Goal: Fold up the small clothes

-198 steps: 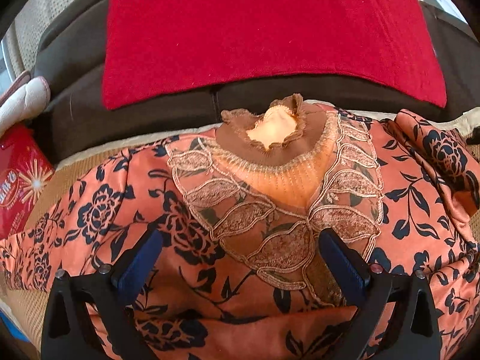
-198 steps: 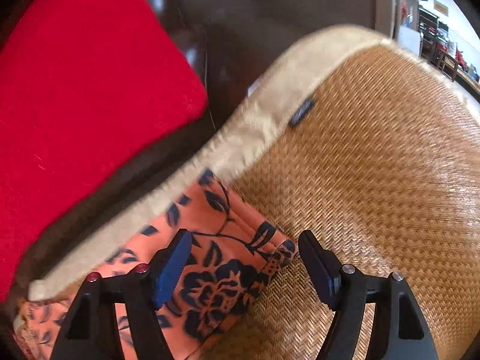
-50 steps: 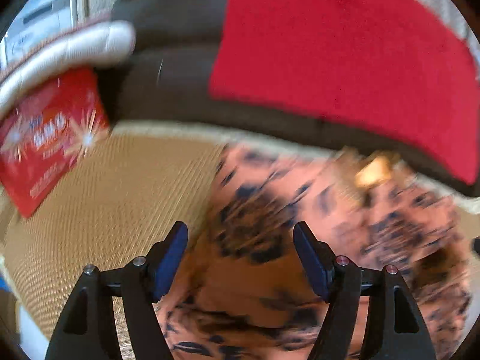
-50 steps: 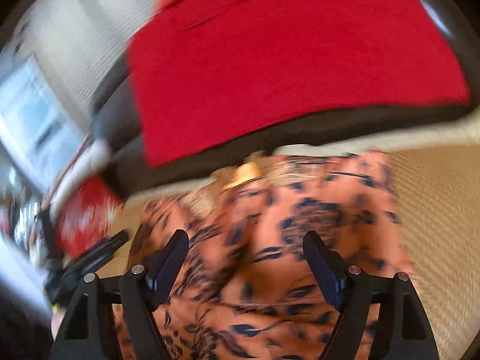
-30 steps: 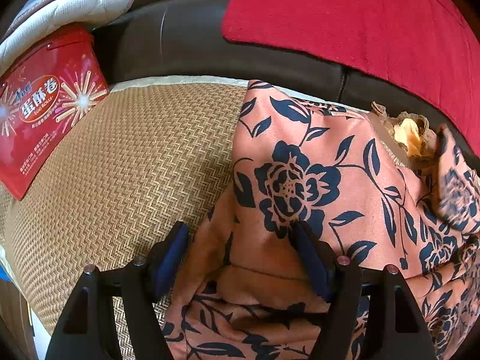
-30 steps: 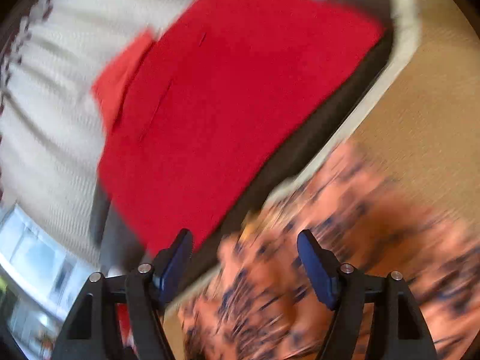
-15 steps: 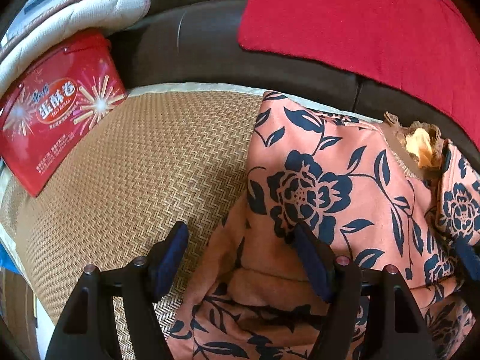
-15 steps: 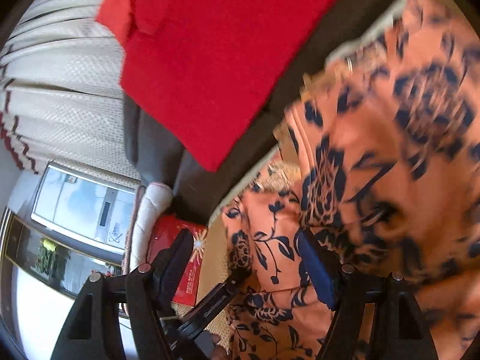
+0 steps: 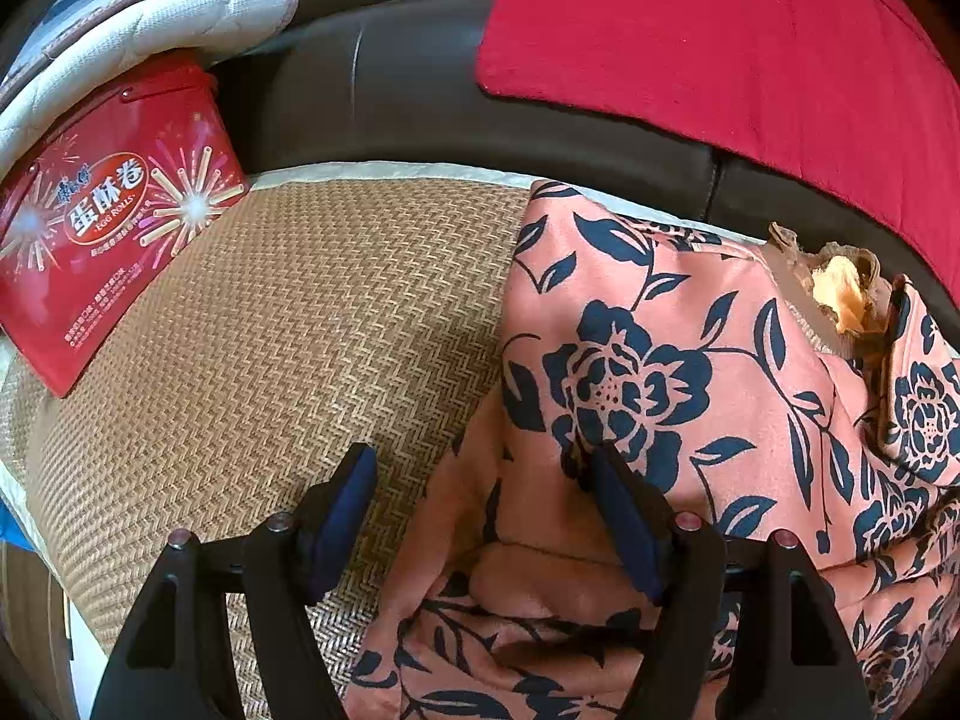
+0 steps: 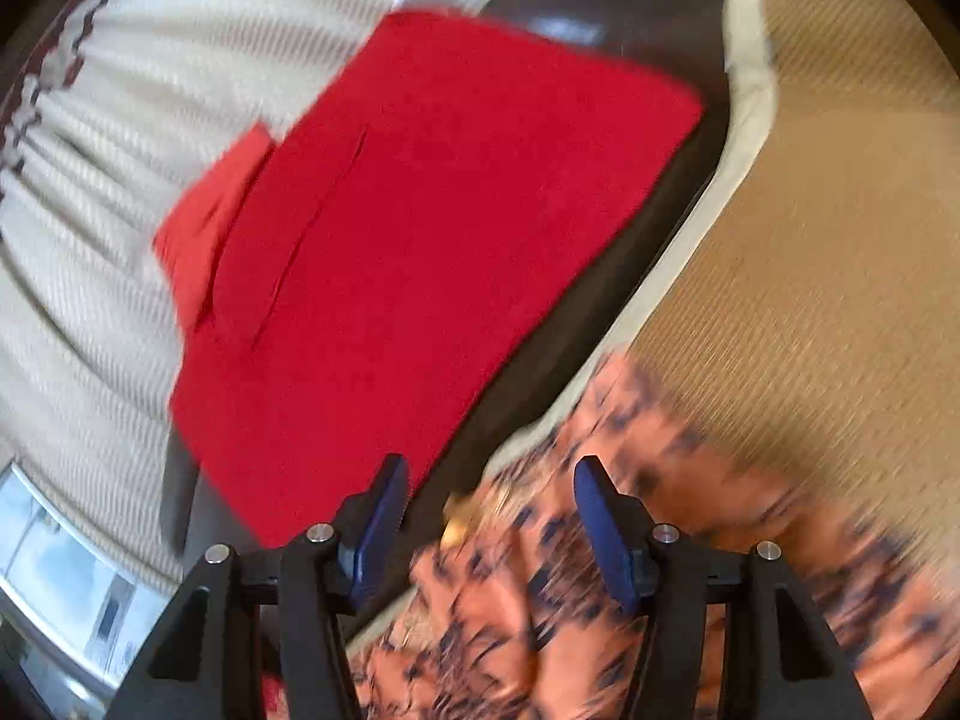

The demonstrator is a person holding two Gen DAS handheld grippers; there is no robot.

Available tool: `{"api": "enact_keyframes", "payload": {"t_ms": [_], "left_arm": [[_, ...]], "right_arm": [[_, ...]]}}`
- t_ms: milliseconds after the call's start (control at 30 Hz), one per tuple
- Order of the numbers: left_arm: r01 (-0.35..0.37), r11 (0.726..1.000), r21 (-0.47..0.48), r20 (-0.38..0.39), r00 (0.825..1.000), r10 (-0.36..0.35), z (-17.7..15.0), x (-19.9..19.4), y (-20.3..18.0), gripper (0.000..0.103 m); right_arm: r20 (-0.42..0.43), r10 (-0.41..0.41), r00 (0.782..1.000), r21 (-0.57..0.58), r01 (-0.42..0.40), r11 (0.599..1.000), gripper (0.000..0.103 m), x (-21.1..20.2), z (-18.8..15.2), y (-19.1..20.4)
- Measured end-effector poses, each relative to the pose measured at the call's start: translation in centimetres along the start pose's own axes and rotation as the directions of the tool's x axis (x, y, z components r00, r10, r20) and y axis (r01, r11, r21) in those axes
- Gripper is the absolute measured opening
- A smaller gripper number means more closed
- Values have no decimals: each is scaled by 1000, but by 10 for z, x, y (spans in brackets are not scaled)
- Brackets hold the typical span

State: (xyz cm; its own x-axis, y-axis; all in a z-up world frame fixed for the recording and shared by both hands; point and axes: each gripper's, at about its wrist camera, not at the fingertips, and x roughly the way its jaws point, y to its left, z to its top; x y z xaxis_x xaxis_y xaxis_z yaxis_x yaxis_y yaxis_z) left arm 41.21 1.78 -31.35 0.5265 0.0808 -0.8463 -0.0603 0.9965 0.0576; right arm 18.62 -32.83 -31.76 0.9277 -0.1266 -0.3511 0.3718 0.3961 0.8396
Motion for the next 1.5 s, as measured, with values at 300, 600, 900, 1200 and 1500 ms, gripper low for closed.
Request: {"api": "enact_keyframes", "payload": {"t_ms": [300,600,900,1200,1500], "left_arm": [[-3,1000,-19,-1,1000,3,-5,-4,-1,75],[45,998,-34,-23,999,-46,7,1,2,75],[102,993,-63,-57,993,-106,7,10,17,75],[108,992,-63,-62,992,-111,8,14,23,75],[104,993,-52,-64,992,-107,5,10,12,75]], "right_arm": [[-486,55,873,-198,-171,965,65,62,-74,59],[-345,-356,869,-795,-69,603,80,85,-118,110],[-319,-485,814,-876,-58,479,80,103,-140,82],[-176,-435,883,-832,103,545,81,102,-101,94],[-176,-472,864,-834,123,537,35,128,-110,100]]}}
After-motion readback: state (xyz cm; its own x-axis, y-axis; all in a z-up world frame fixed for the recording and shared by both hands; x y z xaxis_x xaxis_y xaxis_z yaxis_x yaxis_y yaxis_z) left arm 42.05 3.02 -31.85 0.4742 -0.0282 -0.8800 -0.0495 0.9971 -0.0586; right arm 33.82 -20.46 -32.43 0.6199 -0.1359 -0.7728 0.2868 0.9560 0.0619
